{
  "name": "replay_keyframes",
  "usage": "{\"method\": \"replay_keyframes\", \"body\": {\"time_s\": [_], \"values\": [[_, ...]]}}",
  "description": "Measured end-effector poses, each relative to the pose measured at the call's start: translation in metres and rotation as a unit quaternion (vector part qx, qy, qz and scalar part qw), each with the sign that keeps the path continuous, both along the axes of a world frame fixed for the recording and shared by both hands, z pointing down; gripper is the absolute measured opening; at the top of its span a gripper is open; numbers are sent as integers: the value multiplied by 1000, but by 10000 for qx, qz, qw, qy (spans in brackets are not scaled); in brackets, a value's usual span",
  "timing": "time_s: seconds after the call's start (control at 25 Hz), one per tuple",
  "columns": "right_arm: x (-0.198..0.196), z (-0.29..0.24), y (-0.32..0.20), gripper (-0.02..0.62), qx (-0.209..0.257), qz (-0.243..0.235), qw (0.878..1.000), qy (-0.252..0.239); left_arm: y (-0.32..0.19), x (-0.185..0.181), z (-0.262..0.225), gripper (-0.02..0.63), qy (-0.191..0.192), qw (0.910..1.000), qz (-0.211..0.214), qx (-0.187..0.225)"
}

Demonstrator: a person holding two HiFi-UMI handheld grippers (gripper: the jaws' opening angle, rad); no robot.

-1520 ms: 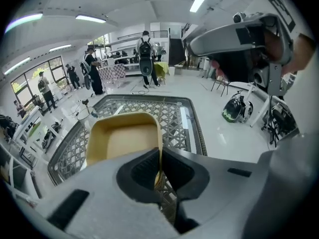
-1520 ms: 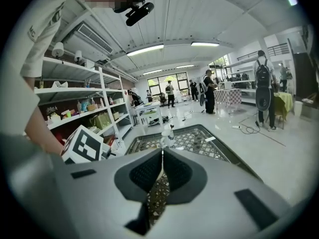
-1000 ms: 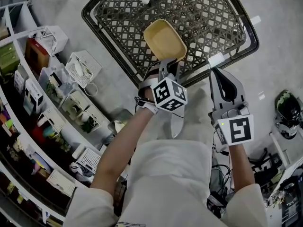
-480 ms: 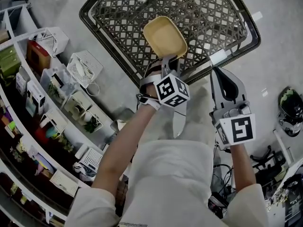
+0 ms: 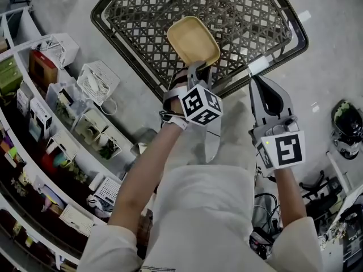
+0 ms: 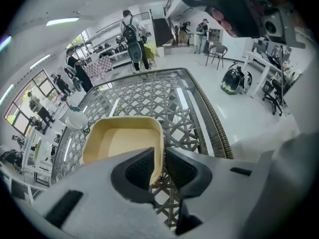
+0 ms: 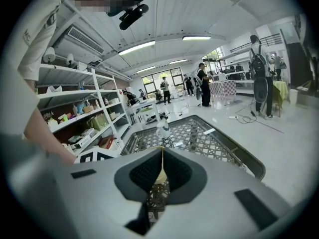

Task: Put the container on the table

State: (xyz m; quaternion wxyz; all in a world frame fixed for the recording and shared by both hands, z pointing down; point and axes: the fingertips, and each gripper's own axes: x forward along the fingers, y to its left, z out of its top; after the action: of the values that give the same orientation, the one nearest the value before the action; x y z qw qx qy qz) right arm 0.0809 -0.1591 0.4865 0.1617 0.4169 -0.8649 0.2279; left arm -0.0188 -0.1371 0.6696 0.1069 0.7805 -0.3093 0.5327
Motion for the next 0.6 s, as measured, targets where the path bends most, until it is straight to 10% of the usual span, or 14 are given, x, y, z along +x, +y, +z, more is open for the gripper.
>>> {"method": "replay_keyframes", "body": {"time_s": [0.6], "values": [[4, -34, 3, 20, 200, 115, 9994, 264, 9, -2, -47, 25, 608, 9974, -366, -85]]}}
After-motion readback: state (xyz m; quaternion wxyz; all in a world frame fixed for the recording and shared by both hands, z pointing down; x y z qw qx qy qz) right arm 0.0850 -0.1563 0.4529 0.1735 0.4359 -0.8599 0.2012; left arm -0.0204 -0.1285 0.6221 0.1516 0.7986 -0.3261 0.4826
